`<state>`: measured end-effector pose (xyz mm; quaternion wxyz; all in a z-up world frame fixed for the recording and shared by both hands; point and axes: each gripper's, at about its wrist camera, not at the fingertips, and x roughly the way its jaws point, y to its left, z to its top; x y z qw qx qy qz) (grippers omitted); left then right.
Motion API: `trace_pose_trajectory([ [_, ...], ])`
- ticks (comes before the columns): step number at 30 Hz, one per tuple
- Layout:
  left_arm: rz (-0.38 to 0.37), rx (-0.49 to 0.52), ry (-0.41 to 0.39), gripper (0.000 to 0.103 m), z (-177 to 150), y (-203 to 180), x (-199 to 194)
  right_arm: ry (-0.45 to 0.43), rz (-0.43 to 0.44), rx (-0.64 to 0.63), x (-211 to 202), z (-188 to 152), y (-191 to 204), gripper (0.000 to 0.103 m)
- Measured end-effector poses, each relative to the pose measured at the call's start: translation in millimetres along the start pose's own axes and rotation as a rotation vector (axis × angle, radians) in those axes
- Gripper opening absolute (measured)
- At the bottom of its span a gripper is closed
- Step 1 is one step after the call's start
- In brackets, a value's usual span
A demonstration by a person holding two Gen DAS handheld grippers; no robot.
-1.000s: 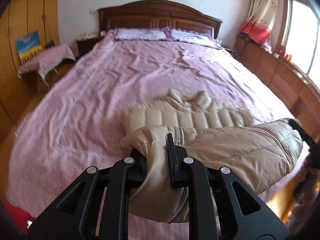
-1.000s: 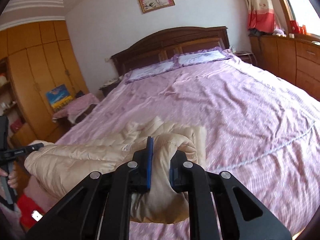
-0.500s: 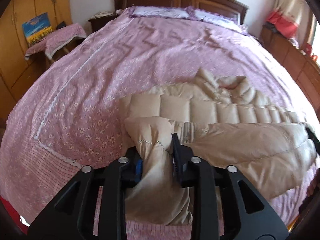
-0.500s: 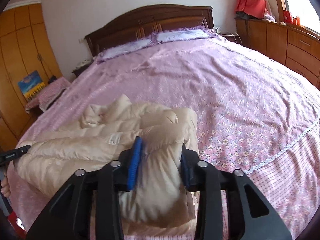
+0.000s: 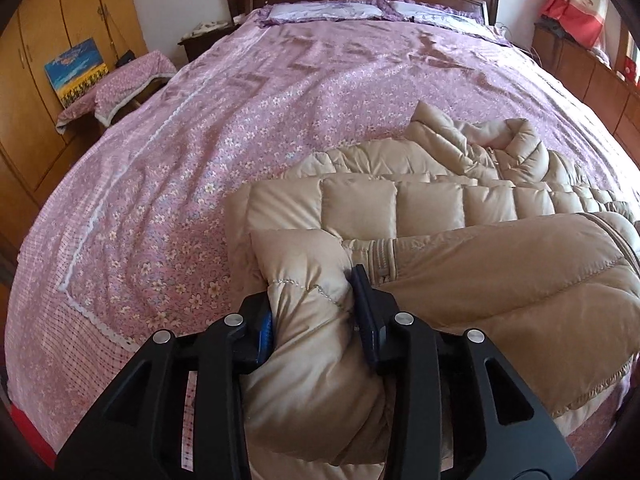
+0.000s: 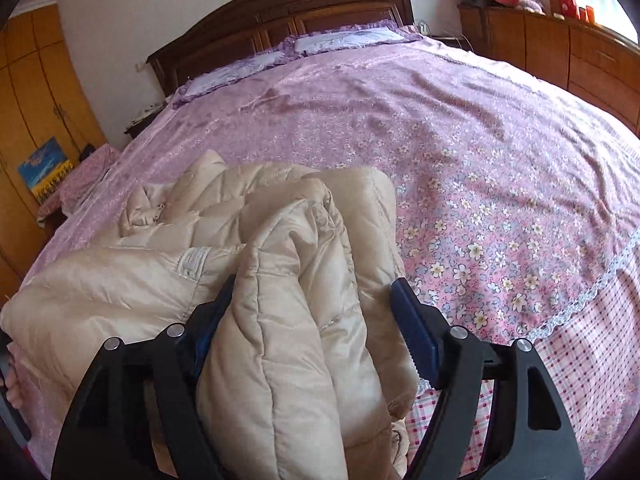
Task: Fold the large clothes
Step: 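Lift the hem with both grippers and fold it toward the collar, release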
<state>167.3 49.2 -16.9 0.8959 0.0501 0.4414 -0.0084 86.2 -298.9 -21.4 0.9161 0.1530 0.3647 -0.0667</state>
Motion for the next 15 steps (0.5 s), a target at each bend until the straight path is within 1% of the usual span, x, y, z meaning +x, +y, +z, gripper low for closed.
trace_pose_trajectory([
  [2,-0.002,0.015,-0.009,0.039,-0.2,1.1,-8.3,0.002,-0.001,0.000,-4.9,3.1,0.6,0.072],
  [4,-0.017,0.014,-0.016,0.050,0.1,6.5,-21.7,-0.015,-0.004,-0.016,-16.1,7.8,2.3,0.072],
  [5,-0.024,0.009,-0.028,0.067,0.2,9.6,-30.3,-0.031,-0.004,-0.030,-25.3,10.2,3.5,0.072],
  [6,-0.031,0.006,-0.046,0.076,-0.1,12.9,-39.1,-0.042,-0.001,-0.037,-30.9,11.7,3.9,0.072],
  [7,-0.041,0.007,-0.071,0.076,-1.0,16.3,-48.9,-0.059,0.010,-0.046,-39.8,13.7,4.3,0.072],
  [9,-0.050,0.015,-0.094,0.076,-2.9,19.6,-63.4,-0.085,0.020,-0.060,-55.2,16.7,4.0,0.072],
  [12,-0.069,-0.003,-0.106,0.076,-8.1,26.0,-78.4,-0.115,0.035,-0.071,-75.6,19.3,2.4,0.073],
  [15,-0.076,-0.031,-0.109,0.076,-16.7,33.5,-87.6,-0.117,0.065,-0.060,-89.7,16.5,-0.4,0.073],
])
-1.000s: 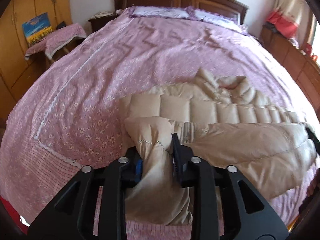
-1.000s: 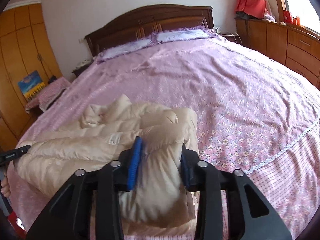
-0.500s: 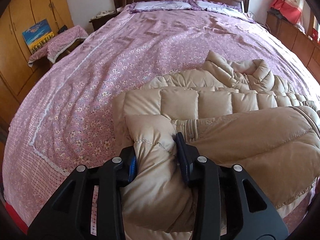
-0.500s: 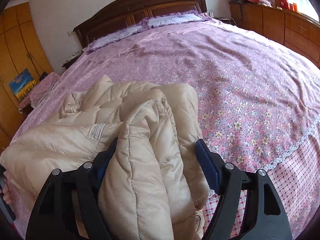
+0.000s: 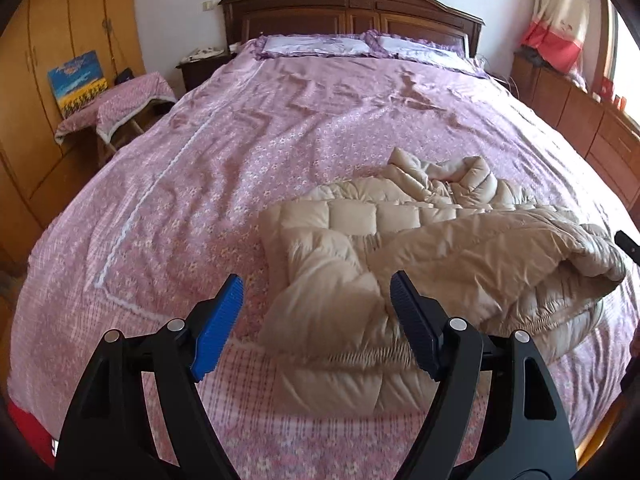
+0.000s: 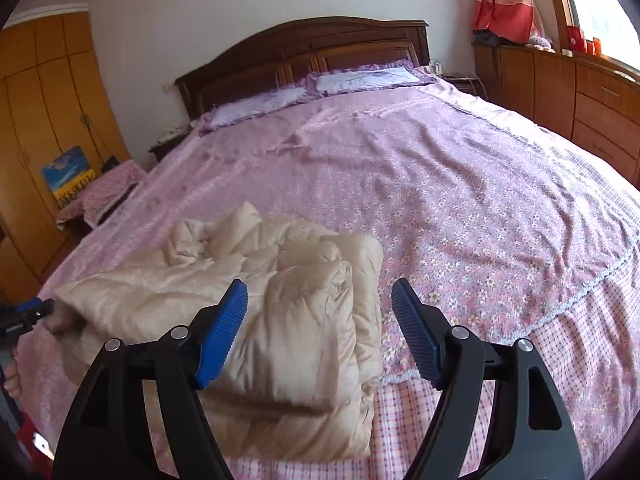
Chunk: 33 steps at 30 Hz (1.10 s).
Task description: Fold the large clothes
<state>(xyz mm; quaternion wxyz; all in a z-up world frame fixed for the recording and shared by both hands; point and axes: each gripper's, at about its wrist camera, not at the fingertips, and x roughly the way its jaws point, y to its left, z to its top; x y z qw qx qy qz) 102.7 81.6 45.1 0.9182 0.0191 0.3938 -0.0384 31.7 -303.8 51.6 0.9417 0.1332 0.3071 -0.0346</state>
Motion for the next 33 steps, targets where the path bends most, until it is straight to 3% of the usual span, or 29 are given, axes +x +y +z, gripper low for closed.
trace_pose_trajectory([
  [9,-0.005,-0.020,0.011,0.076,-28.8,6.9,-9.4,0.038,0.062,0.009,-18.1,-24.5,7.1,0.073],
  [18,-0.072,-0.060,0.011,0.076,-52.0,6.5,-17.8,0.062,0.067,-0.038,-12.5,-41.3,17.7,0.073],
  [27,-0.049,-0.075,0.040,0.076,-43.0,10.3,9.0,0.085,0.060,0.009,-3.1,-43.1,12.9,0.073],
  [30,-0.054,-0.101,0.051,0.075,-38.8,11.6,21.2,0.103,0.064,0.029,3.6,-43.3,10.3,0.064],
  [31,-0.069,-0.108,0.048,0.061,-37.2,11.5,22.2,0.106,0.065,0.035,5.6,-42.9,9.7,0.060],
  [32,-0.091,-0.115,0.053,0.042,-36.0,11.4,22.5,0.109,0.073,0.040,7.2,-41.9,9.4,0.049],
  [33,-0.109,-0.129,0.059,0.035,-33.8,11.7,21.6,0.109,0.076,0.044,7.9,-40.6,8.9,0.037],
])
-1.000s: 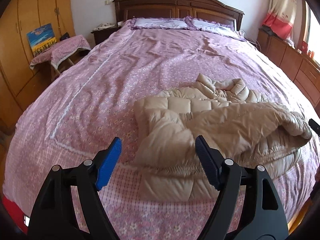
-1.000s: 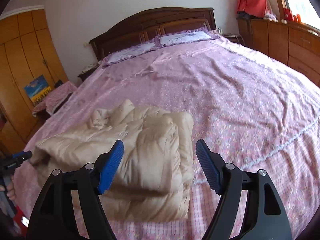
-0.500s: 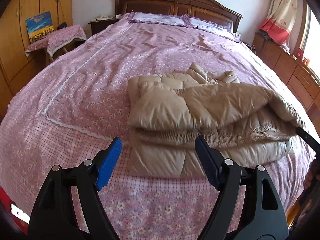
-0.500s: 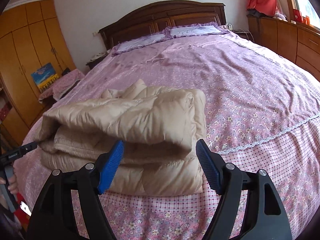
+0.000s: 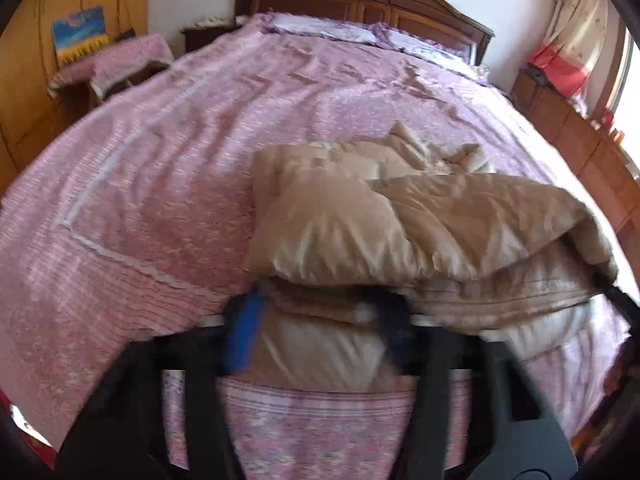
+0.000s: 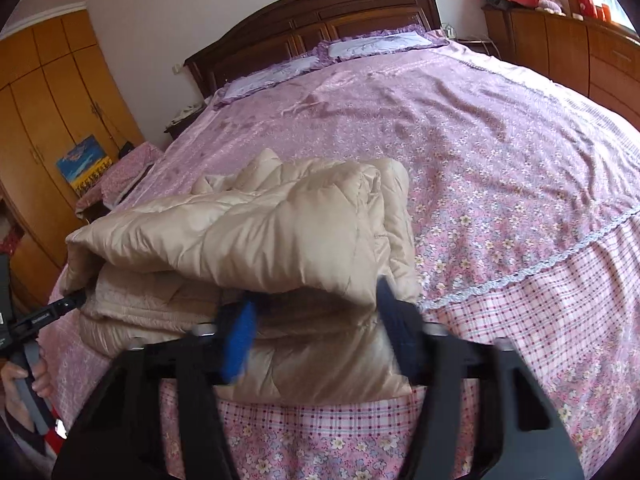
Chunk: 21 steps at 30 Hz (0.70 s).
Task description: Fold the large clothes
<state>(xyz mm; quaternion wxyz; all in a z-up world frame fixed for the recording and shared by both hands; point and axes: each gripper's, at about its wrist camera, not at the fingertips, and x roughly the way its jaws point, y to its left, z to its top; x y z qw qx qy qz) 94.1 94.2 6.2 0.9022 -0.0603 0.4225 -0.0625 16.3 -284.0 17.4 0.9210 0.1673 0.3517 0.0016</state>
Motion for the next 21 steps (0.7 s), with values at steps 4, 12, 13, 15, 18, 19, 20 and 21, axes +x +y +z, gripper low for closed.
trace_pose_trajectory([
  [4,0.004,-0.002,-0.035,0.003,11.1,0.2,-11.4,-0.040,0.000,0.007,-6.1,11.6,-0.3,0.010],
  [12,0.028,-0.033,-0.133,0.003,64.7,-0.6,-21.5,-0.144,0.001,-0.027,-14.8,61.1,12.4,0.006],
  [13,0.034,-0.028,-0.140,0.003,70.8,-1.9,-20.3,-0.154,-0.003,-0.032,-12.2,70.9,15.1,0.006],
  [15,0.058,-0.012,-0.156,0.002,89.2,-8.6,-13.2,-0.165,-0.015,-0.033,-4.1,86.3,17.8,0.006],
  [18,0.115,0.022,-0.173,0.002,116.4,-18.5,5.3,-0.153,-0.041,-0.028,17.3,106.4,18.1,0.006],
  [19,0.129,0.027,-0.173,0.002,121.7,-20.1,10.4,-0.141,-0.055,-0.024,28.4,112.6,16.9,0.006],
  [20,0.150,0.037,-0.165,0.002,129.7,-22.7,22.3,-0.127,-0.070,-0.022,39.6,117.2,15.2,0.006],
  [21,0.160,0.042,-0.156,0.002,134.1,-24.2,30.8,-0.116,-0.082,-0.025,48.0,119.2,13.9,0.006],
])
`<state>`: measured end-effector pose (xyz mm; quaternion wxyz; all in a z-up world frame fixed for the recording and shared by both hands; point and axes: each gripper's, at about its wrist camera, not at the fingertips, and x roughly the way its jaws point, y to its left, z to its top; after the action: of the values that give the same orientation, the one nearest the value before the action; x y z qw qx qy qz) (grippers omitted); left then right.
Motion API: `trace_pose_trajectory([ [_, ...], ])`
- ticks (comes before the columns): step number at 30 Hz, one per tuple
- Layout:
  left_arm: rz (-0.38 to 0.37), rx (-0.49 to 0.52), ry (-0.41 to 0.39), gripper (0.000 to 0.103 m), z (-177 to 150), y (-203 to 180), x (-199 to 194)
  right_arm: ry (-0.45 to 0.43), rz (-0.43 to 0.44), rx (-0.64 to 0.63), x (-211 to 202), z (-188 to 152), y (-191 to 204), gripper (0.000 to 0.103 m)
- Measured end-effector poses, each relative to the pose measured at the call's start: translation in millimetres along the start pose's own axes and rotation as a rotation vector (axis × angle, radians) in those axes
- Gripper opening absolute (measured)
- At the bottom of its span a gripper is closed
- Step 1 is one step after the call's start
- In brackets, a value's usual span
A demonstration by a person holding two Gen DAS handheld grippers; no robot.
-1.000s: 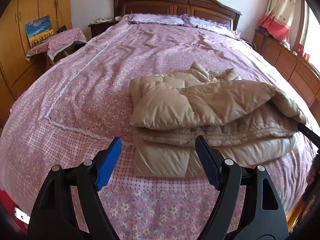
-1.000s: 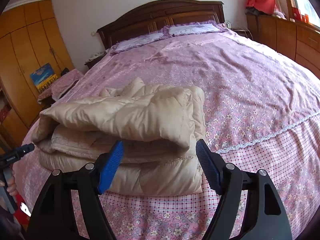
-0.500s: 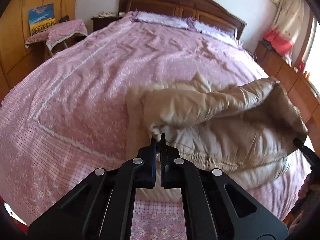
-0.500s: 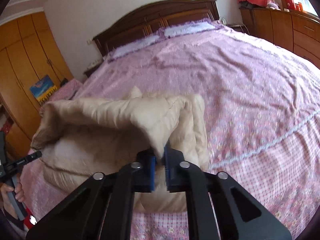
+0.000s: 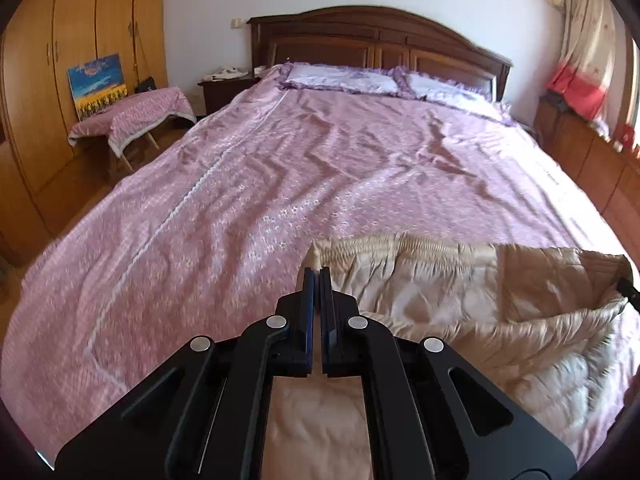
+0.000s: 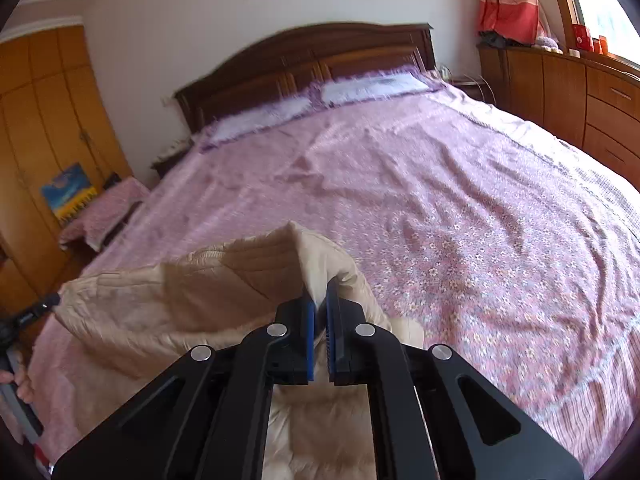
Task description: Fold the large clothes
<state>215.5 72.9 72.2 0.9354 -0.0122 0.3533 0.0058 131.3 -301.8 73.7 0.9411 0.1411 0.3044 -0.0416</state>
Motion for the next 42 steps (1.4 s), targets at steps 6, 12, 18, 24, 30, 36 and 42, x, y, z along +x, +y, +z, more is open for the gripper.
trace_pose_trajectory([
  [6,0.045,0.033,0.083,0.003,2.9,-14.0,57.4,0.093,-0.076,-0.053,60.2,-5.4,-3.0,0.006],
  [12,0.061,0.005,0.171,0.007,-14.4,-16.4,105.4,0.183,-0.075,-0.039,98.7,-15.5,-10.2,0.013],
  [18,0.031,-0.009,0.182,0.010,-18.4,-14.2,105.5,0.197,-0.044,-0.020,100.1,-19.4,-13.4,0.014],
  [24,0.026,-0.011,0.141,0.047,-17.6,1.8,76.9,0.181,-0.014,-0.025,83.3,-16.9,-14.9,0.022],
  [30,0.008,-0.019,0.145,0.052,-27.8,21.2,53.3,0.147,-0.037,-0.055,58.8,-17.0,-16.5,0.070],
  [36,-0.038,-0.011,0.151,0.063,-39.1,30.5,33.7,0.148,-0.001,-0.049,38.0,-25.2,-25.9,0.073],
  [42,-0.059,0.008,0.170,0.067,-55.2,28.0,29.7,0.192,0.019,-0.062,31.0,-47.2,-27.8,0.073],
])
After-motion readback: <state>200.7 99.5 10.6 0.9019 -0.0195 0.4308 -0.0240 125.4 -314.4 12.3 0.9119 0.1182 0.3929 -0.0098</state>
